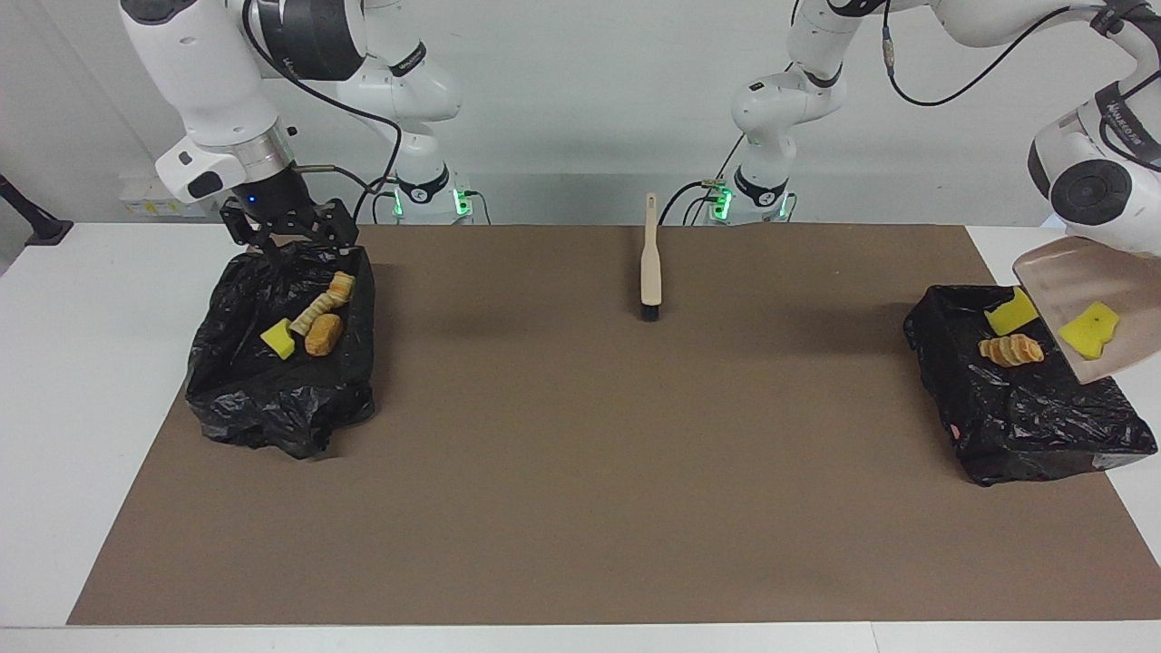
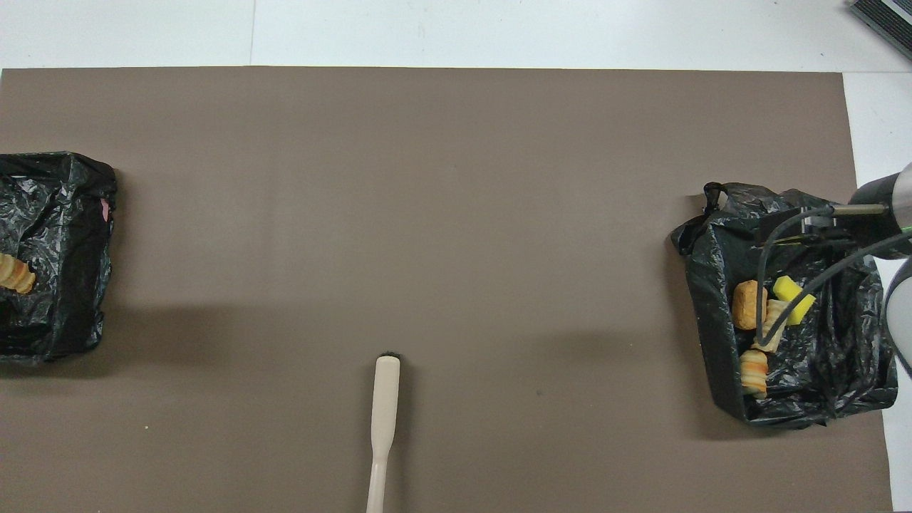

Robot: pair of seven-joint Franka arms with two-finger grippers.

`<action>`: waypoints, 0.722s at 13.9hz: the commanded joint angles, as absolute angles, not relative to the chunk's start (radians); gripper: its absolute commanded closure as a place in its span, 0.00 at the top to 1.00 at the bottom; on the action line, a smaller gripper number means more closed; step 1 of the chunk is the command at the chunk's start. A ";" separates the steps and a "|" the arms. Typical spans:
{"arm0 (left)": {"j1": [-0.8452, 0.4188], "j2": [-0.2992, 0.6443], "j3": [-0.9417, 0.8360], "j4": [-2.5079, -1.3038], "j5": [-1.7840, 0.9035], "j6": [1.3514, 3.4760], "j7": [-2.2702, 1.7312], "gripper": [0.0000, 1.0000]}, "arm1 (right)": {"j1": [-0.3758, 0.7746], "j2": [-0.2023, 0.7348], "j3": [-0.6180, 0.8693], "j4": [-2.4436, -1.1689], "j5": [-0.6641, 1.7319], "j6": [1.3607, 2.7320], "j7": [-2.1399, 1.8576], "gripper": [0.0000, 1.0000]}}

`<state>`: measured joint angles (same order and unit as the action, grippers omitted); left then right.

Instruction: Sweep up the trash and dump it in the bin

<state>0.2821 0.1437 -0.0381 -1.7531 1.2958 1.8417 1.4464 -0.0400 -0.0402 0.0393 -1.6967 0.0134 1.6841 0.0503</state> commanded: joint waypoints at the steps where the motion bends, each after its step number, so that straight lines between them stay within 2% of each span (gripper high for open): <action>1: 0.272 0.091 -0.026 -1.819 1.365 1.833 1.399 0.00 | -0.049 -0.061 0.044 -1.717 0.028 1.675 0.046 1.00; 4: 0.262 0.087 -0.026 -1.818 1.391 1.807 1.399 0.00 | -0.051 -0.061 0.044 -1.717 0.028 1.675 0.046 1.00; 10: 0.126 0.051 -0.026 -1.876 1.468 1.642 1.371 0.00 | -0.051 -0.060 0.044 -1.717 0.028 1.675 0.046 1.00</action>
<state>0.1766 0.0928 -0.0390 -1.8231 1.4323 1.6853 1.3956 -0.0401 -0.0407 0.0397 -1.6982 0.0136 1.6841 0.0503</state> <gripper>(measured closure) 0.674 0.000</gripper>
